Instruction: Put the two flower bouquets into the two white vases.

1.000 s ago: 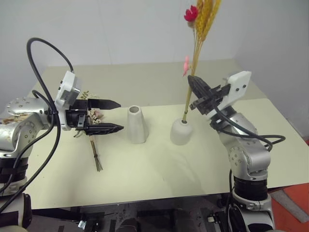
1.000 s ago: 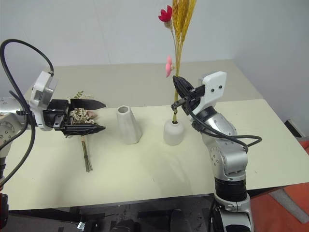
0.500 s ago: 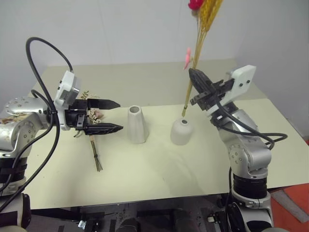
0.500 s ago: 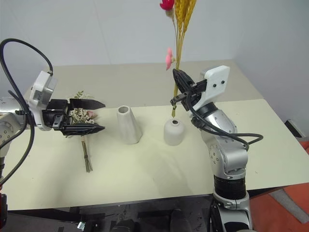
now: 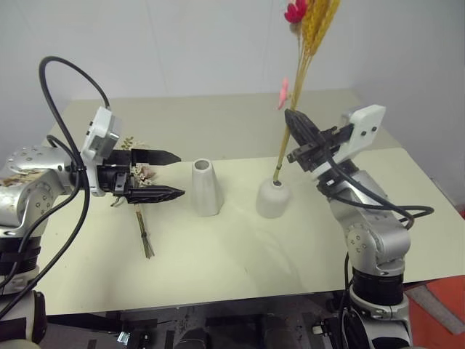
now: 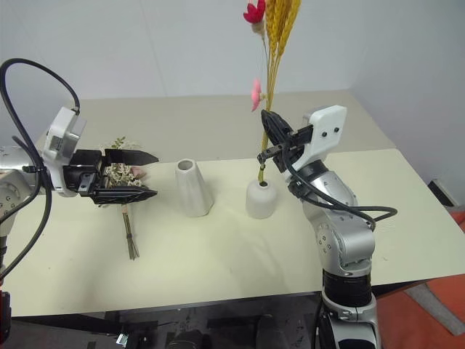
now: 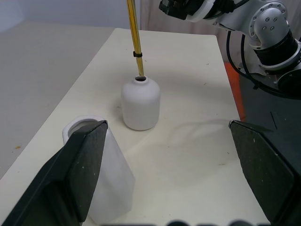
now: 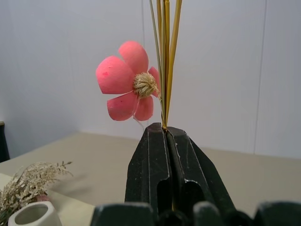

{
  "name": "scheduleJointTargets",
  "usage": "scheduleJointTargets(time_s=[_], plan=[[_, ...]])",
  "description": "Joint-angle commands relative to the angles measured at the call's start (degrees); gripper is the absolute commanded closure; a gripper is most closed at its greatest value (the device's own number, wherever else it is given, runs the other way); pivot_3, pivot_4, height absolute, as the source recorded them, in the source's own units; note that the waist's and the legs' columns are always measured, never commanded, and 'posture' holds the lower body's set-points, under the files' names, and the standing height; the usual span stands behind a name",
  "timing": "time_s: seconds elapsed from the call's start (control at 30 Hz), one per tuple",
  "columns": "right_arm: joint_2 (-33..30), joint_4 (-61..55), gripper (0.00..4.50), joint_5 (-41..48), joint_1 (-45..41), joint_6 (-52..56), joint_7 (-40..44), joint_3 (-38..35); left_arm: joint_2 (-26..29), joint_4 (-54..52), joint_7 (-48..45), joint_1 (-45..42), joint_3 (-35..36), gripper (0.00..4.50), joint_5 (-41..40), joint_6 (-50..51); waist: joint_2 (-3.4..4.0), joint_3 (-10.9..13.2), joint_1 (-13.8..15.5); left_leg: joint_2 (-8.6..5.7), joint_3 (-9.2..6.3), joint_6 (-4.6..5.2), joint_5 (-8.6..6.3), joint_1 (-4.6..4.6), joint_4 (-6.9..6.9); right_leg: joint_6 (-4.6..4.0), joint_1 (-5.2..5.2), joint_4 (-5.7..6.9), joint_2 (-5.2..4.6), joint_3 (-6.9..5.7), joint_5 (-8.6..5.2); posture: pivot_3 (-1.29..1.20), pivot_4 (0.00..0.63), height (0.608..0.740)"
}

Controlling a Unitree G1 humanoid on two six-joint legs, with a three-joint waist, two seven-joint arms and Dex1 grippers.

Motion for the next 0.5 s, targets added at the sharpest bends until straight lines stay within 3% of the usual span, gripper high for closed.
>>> scheduleJointTargets(time_s=[0.03, 0.5], plan=[[-0.2, -1.1, 4.48, 0.3, 0.1, -0.8, 0.2, -0.9, 1.2, -1.1, -0.1, 0.2, 2.0, 0.0, -0.1, -0.2, 0.0, 0.0, 0.0, 0.0, 0.0, 0.0, 0.0, 0.0, 0.0, 0.0, 0.0, 0.0, 0.0, 0.0, 0.0, 0.0, 0.15, 0.74], [-0.6, 1.3, 4.48, -0.5, -1.0, -2.4, 0.7, -1.2, 1.1, -1.3, 0.4, 0.2, 2.3, 0.0, -0.3, -0.6, 0.0, 0.0, 0.0, 0.0, 0.0, 0.0, 0.0, 0.01, 0.0, 0.0, 0.01, -0.01, 0.0, 0.0, 0.0, 0.0, 0.15, 0.74]])
